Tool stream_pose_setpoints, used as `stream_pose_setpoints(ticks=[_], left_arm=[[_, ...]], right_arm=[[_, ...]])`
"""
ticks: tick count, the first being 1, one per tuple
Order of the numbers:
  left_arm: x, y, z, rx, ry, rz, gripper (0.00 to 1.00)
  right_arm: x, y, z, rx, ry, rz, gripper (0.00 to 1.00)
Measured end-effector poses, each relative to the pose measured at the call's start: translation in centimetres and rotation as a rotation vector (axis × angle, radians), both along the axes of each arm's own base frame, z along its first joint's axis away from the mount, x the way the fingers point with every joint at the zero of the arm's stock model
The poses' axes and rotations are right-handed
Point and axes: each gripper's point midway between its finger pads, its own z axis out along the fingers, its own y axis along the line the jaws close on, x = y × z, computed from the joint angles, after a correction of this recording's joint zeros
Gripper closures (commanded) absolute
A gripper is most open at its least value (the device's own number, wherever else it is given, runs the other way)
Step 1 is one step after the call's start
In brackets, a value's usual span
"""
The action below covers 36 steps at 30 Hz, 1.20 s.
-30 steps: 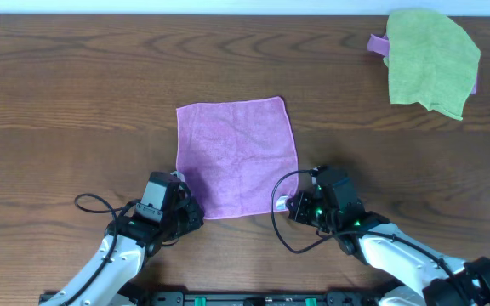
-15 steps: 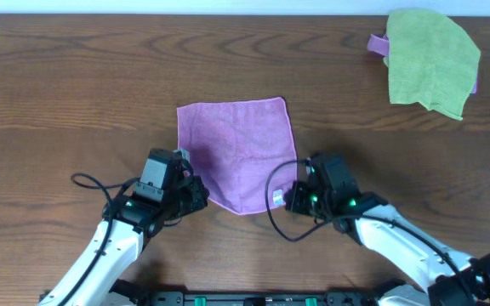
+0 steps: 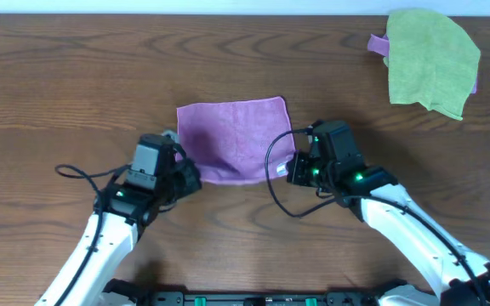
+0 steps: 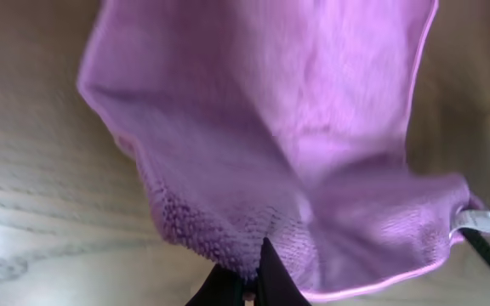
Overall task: Fold the cloth
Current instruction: 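Lift the bottom edge and fold it up toward the top edge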
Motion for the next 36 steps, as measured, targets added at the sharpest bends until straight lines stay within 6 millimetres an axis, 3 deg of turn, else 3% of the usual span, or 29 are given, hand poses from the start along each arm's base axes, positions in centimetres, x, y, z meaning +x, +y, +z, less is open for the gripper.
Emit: stream_pose_setpoints(ticks=[5, 20, 29, 36], left_arm=[[0.9, 1.6, 0.5, -0.009, -0.006, 0.06, 0.94], [1.6, 2.0, 0.6, -0.016, -0.011, 0.06, 0.94], [3.2, 2.1, -0.4, 0.007, 0.048, 0.02, 0.94], [5.8, 3.0, 0.0, 0.031, 0.042, 0.018, 0.94]], right_arm=[[0.9, -0.1, 1.2, 0.008, -0.012, -0.013, 0.98], [2.6, 0.3, 3.5, 0.012, -0.09, -0.007, 0.98], [3.7, 0.7, 1.8, -0.012, -0.055, -0.003, 0.99], [6.5, 1.7, 1.9, -0.026, -0.072, 0.01, 0.98]])
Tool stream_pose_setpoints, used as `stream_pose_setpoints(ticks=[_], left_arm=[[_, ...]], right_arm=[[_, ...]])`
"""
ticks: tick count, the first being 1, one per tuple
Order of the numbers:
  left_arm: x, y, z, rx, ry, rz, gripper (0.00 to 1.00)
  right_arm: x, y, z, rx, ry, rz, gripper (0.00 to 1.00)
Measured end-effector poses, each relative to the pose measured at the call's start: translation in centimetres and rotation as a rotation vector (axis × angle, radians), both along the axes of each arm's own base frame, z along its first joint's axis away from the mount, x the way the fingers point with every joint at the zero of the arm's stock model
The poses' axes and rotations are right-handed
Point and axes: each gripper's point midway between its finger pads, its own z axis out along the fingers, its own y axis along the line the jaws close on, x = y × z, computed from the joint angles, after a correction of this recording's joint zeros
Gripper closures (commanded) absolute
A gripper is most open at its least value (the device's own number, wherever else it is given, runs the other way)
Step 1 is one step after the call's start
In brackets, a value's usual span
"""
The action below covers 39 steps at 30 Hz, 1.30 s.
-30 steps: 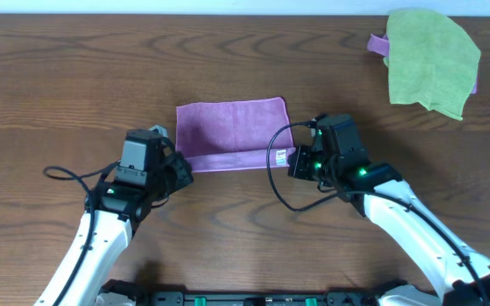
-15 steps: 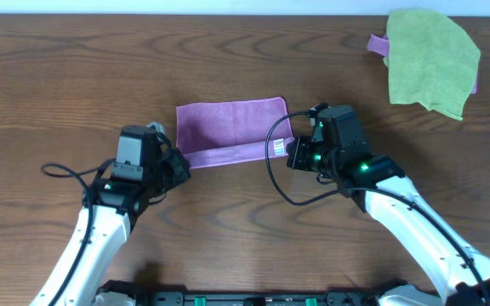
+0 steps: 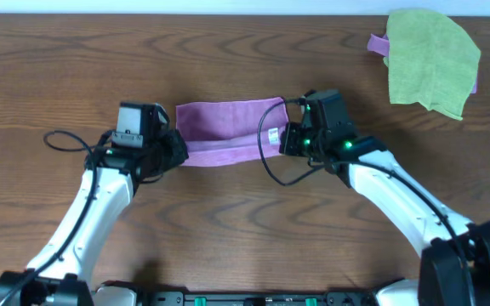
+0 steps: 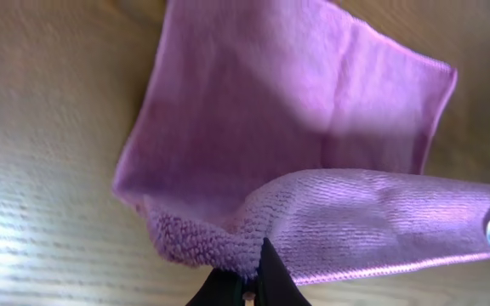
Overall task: Fold the cloth
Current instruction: 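Lift the bottom edge and fold it up toward the top edge, then lower the folded edge onto the top edge and press it flat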
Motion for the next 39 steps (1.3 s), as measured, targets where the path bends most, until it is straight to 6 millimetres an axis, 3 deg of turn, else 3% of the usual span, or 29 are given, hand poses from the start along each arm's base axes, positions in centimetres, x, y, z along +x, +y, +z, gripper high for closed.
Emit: stream_pose_setpoints(ticks=[9, 25, 32, 39], left_arm=[[1.6, 0.8, -1.1, 0.019, 0.023, -0.012, 0.94], [5.7, -0.4, -1.3, 0.0, 0.009, -0.075, 0.94], [6.7, -0.5, -1.9, 0.008, 0.014, -0.089, 0.94], [8.3, -0.5, -1.7, 0.013, -0.007, -0.096, 0.94]], right_arm=[[1.9, 0.6, -1.3, -0.021, 0.016, 0.003, 0.99], [4.1, -1.3, -1.1, -0.03, -0.026, -0.061, 0.98], [5.6, -1.2, -2.7, -0.047, 0.006, -0.066, 0.99], [7.6, -0.9, -1.6, -0.057, -0.026, -0.063, 0.99]])
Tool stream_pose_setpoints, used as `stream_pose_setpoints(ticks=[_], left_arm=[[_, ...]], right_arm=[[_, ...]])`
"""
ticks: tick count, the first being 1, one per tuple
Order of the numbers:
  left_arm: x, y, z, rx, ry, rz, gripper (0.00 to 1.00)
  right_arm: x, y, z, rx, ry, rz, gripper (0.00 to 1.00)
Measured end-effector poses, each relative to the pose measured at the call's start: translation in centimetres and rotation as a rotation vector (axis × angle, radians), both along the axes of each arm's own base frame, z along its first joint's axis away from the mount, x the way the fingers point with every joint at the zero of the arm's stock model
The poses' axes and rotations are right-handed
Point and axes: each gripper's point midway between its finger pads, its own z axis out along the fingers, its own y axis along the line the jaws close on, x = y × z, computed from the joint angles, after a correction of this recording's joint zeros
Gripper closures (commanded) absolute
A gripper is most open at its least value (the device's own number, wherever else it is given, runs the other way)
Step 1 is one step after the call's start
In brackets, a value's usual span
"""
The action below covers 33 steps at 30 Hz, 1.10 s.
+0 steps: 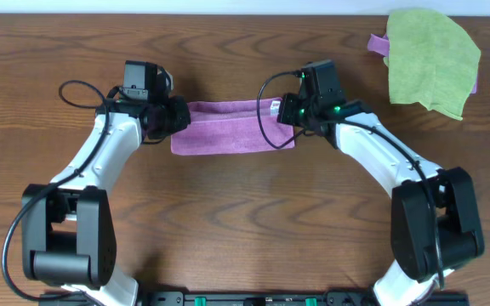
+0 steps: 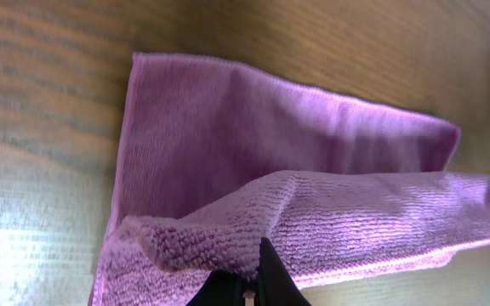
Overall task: Fold the cloth
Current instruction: 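Lower the folded edge onto the top edge and press it flat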
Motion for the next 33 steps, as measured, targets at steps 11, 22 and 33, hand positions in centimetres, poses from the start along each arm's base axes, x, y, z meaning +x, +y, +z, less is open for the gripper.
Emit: stream_pose_setpoints(ticks=[11, 22, 33], left_arm=[[1.1, -0.4, -0.7, -0.005, 0.019, -0.023, 0.94], [-1.1, -0.3, -1.7, 0.006, 0.112, -0.049, 0.94], [0.6, 0.7, -1.4, 0.057, 0.043, -0.021, 0.94]], right_arm=[[0.5, -0.7, 0.3, -0.011, 0.01, -0.008, 0.98], [-1.3, -0.9, -0.8, -0.029, 0.094, 0.012, 0.98], [-0.3, 0.1, -2.0, -0.014, 0.071, 0.039, 0.98]])
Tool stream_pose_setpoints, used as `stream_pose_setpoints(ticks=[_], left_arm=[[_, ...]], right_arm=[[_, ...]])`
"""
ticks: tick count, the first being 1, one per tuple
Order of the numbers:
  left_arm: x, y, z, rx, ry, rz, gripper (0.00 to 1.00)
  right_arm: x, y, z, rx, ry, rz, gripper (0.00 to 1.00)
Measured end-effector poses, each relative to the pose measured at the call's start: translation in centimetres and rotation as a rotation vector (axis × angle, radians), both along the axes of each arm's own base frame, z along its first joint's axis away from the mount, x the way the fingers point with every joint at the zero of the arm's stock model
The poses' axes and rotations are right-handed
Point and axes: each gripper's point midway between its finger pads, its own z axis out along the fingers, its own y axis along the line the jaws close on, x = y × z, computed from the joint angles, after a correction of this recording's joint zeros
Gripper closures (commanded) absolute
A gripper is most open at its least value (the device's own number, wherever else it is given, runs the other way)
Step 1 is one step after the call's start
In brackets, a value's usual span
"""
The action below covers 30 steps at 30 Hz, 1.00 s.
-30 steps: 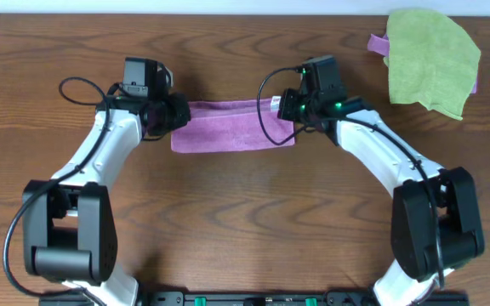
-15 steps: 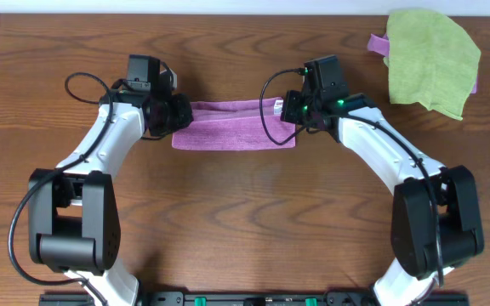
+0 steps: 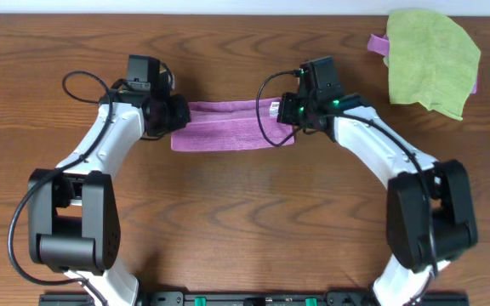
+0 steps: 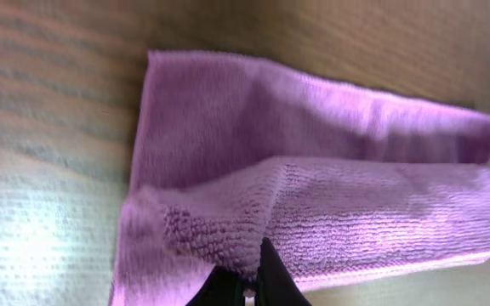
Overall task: Fold the cloth
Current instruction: 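Lower the folded edge onto the top edge and press it flat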
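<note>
The purple cloth [image 3: 232, 126] lies as a folded strip at the back middle of the wooden table, its near half brought over its far half. My left gripper [image 3: 177, 115] is at the strip's left end, shut on the upper layer. In the left wrist view that fuzzy upper layer [image 4: 356, 212] is pinched between the dark fingertips [image 4: 266, 268] and hangs just above the lower layer [image 4: 219, 119]. My right gripper [image 3: 289, 113] is at the strip's right end by the white label [image 3: 274, 106]. Its fingertips are hidden under the wrist, and the layer runs taut to it.
A green cloth [image 3: 432, 58] lies crumpled at the back right corner, with a bit of another purple cloth [image 3: 378, 42] sticking out beneath it. The table's far edge [image 3: 245, 14] runs close behind the folded strip.
Little has changed. My left gripper has shifted slightly toward the far edge, and the held upper layer now sits lower and closer over the lower layer. The right gripper has stayed put.
Both grippers first held the near corners of the cloth, which lay spread flat in the table's middle. Then the near edge was lifted and halfway over the cloth. Then it reached the far edge as a folded strip, where both grippers still hold it.
</note>
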Motion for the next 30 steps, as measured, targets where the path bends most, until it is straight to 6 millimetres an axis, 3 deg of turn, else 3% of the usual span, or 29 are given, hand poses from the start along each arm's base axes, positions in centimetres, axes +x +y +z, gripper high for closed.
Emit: stream_pose_setpoints(ticks=[5, 9, 13, 20, 30], left_arm=[[0.9, 0.7, 0.6, 0.001, -0.027, 0.011, 0.94], [2.6, 1.4, 1.0, 0.006, -0.037, 0.018, 0.94], [3.6, 1.5, 0.0, 0.01, 0.001, 0.011, 0.94], [4.2, 1.1, -1.3, -0.005, 0.025, -0.018, 0.94], [3.8, 0.3, -1.3, -0.034, 0.03, -0.058, 0.94]], right_arm=[[0.7, 0.6, -1.2, 0.007, 0.025, 0.009, 0.98], [2.4, 1.3, 0.2, 0.02, 0.008, 0.014, 0.99], [3.7, 1.5, 1.8, 0.028, -0.031, 0.013, 0.99], [3.4, 0.9, 1.3, 0.004, -0.009, -0.001, 0.98], [3.0, -0.2, 0.5, -0.043, 0.022, -0.027, 0.98]])
